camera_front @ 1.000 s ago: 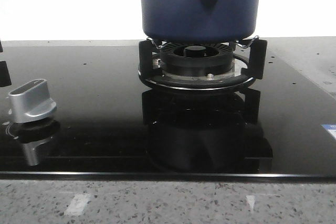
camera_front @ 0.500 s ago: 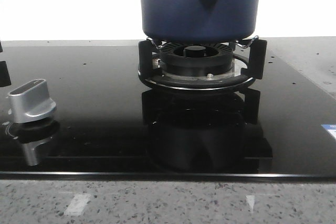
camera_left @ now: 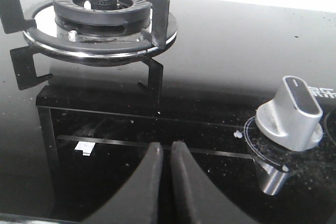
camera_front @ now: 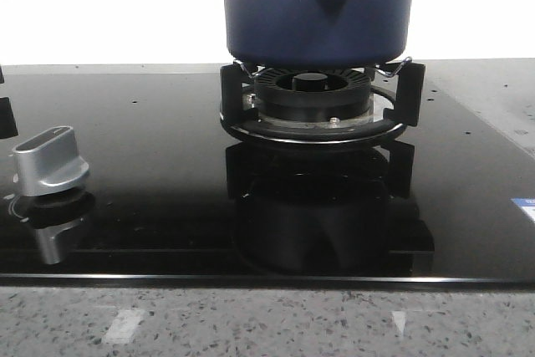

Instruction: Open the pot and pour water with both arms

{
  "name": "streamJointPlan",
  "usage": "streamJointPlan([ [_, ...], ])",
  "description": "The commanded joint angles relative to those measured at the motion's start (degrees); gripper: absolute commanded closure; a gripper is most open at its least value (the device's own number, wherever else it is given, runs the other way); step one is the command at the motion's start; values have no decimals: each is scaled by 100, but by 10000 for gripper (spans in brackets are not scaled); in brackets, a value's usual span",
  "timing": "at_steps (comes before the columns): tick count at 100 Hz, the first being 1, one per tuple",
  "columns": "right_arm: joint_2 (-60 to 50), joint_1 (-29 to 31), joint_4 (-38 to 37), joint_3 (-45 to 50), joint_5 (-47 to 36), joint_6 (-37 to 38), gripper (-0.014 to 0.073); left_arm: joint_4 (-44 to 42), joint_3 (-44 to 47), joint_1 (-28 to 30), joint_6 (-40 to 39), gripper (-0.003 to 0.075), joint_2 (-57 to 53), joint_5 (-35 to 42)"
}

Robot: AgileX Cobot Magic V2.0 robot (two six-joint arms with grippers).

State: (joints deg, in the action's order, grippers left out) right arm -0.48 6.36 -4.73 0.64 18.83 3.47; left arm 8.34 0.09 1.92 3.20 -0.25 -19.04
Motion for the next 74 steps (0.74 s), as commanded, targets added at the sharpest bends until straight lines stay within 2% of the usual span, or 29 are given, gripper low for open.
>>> streamJointPlan([
  [1, -125, 40, -20, 147, -53, -22, 664, 62, 173, 19, -64, 740, -145, 240],
  [74, -125, 40, -9, 147, -102, -22, 664, 62, 173, 19, -64, 740, -145, 240],
])
